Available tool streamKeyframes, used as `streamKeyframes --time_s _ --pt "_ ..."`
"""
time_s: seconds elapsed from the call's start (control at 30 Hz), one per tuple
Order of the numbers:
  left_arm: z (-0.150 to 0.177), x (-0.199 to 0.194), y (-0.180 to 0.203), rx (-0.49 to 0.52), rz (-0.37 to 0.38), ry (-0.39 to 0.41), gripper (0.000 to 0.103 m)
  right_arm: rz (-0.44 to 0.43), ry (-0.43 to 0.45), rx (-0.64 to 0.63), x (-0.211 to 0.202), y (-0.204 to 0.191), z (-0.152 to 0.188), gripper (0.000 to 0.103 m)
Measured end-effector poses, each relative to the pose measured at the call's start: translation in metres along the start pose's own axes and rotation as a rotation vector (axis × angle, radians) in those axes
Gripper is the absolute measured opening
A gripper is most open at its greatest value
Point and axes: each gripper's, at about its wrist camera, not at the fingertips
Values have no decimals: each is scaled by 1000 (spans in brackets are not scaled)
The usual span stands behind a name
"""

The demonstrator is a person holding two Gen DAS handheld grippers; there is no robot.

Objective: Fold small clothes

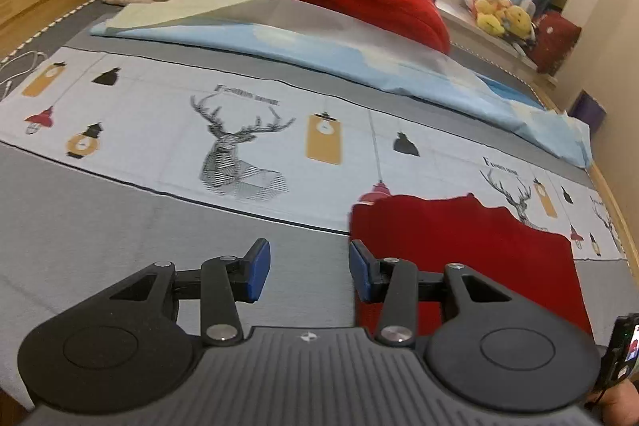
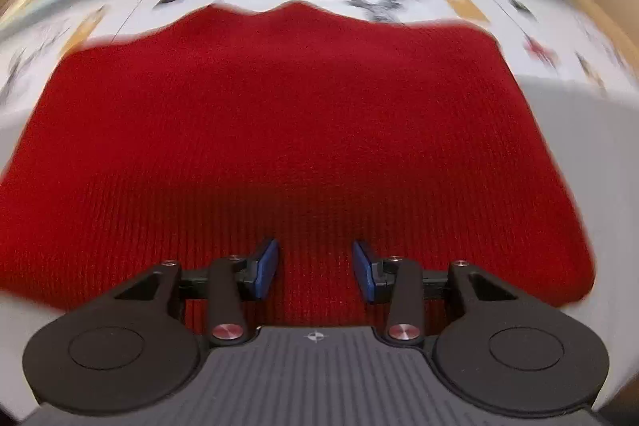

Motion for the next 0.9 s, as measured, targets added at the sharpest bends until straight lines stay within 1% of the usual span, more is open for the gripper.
streamKeyframes --time_s 0.07,0.2,0.27,0.3,0.33,0.37,0.43,0.53,0.57,0.63,0.7,0.8,0.87,0.9 --pt "0 -9 -11 -14 -5 15 48 14 22 12 -8 -5 1 44" --pt "-1 -28 -35 -33 -35 49 48 17 117 -10 -29 -24 10 44" --pt "1 -37 -52 -67 -49 62 49 5 163 -16 -41 -37 14 44" --pt "2 -40 -60 -85 -55 65 49 -6 183 -23 -46 -46 15 41" --pt "3 -43 -69 -109 -63 65 49 -22 206 -30 -53 -55 18 36" --pt "4 -45 -77 -131 -71 62 49 -49 227 -41 -59 -66 20 26" --pt "5 -49 -89 -169 -82 64 49 -109 258 -76 -69 -89 21 25" --pt "6 -58 -100 -203 -78 77 49 -190 303 -173 -83 -124 28 25" --pt "6 -61 -102 -207 -78 83 49 -215 311 -207 -87 -135 31 26" --pt "7 -64 -105 -216 -80 90 49 -272 318 -282 -96 -157 39 32" --pt "7 -65 -107 -226 -83 86 49 -310 330 -357 -101 -173 45 44" --pt "6 -64 -105 -225 -81 86 49 -355 332 -461 -107 -196 55 48" --pt "5 -63 -103 -222 -79 87 49 -367 305 -553 -106 -210 61 56" --pt "4 -63 -102 -220 -77 87 49 -362 301 -600 -106 -218 66 57"
Point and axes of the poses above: each gripper's, at about its wrist camera, not at the fingertips, and x roughly the way its jaws point, y to its right, z to its underside, and after that the axes turned 12 degrees about z, right-handed
